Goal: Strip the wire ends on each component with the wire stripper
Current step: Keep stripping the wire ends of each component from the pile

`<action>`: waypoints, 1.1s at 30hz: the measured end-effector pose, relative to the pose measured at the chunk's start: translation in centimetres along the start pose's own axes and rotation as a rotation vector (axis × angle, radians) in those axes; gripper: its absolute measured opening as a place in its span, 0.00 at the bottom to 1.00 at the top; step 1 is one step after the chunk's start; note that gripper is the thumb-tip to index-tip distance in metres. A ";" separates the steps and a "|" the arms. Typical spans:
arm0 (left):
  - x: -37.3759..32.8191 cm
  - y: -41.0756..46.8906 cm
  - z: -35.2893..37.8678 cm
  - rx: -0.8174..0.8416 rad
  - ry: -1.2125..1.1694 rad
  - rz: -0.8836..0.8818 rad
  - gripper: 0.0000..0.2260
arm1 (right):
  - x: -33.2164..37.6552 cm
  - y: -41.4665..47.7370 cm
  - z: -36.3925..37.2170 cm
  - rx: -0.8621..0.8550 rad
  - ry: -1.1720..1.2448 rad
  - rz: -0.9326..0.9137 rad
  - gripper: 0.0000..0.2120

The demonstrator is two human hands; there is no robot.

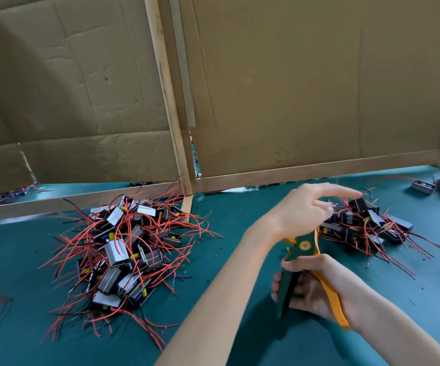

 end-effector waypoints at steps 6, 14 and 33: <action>6.7 -6.2 -8.4 -0.385 0.518 -0.319 0.19 | -0.1 0.2 -0.2 0.010 -0.018 0.002 0.06; 15.8 -14.4 -14.6 -0.434 1.083 -1.032 0.17 | 0.0 0.2 -0.5 0.025 -0.042 0.003 0.12; 8.5 -12.9 -15.2 -1.180 0.327 -0.232 0.09 | 0.4 -0.5 -0.2 0.015 -0.001 -0.031 0.11</action>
Point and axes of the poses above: each hand's wrist, its own y-axis towards the middle knuckle, its own z-axis out of the palm, x = y × z, the point moved 4 cm from there along y, towards the middle knuckle, and after that the axes turned 13 degrees about y, right-handed, at the moved point
